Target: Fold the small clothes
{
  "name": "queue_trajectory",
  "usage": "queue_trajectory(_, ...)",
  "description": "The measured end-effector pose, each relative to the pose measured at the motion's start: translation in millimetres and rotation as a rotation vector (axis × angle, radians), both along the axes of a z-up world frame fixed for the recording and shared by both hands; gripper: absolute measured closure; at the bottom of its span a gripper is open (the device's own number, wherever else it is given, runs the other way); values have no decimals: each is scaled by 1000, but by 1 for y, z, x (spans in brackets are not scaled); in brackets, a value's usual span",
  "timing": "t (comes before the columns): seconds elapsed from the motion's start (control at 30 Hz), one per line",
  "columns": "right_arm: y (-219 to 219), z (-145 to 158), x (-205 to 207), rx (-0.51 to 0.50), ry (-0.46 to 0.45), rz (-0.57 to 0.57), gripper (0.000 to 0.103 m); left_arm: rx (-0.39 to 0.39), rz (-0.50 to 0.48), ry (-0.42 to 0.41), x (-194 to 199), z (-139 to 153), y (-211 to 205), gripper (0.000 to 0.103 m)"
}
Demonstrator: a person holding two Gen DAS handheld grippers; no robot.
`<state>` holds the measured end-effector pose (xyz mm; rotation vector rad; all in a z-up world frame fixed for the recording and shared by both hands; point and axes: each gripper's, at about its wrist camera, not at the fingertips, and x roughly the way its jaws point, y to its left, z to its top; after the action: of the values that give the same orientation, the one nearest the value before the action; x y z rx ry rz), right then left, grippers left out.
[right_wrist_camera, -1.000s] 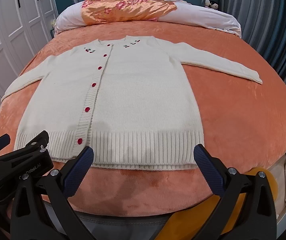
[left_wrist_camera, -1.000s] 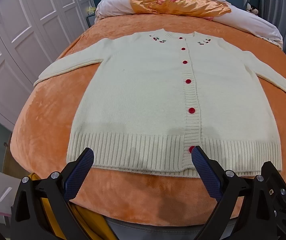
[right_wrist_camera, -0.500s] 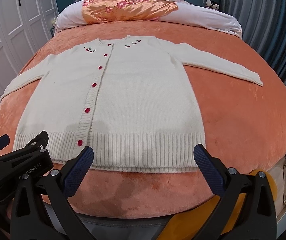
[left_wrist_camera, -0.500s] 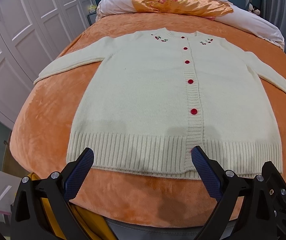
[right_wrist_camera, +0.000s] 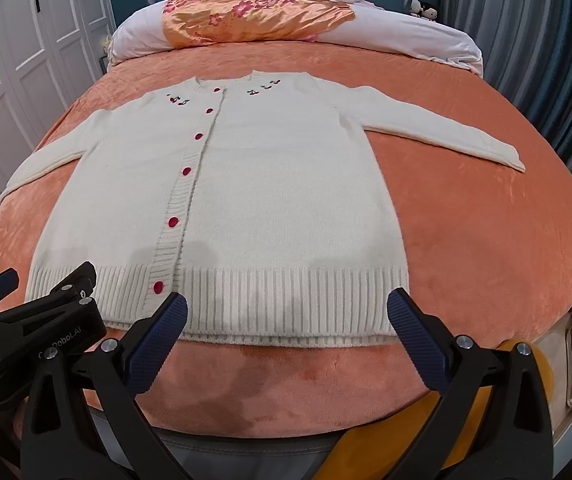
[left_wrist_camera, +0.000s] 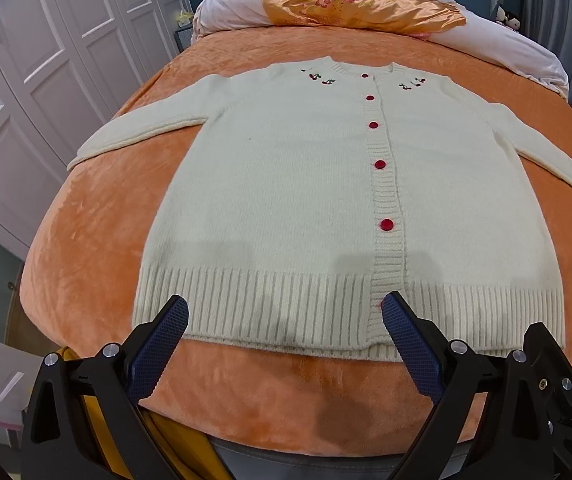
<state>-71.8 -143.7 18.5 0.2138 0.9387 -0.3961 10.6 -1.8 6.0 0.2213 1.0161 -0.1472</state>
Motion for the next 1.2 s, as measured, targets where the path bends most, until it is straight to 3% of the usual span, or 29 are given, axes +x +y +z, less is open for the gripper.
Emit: queue_trajectory(1.2,-3,3,0,4,-5,-11,5,0,6,1,3,6,-2,9)
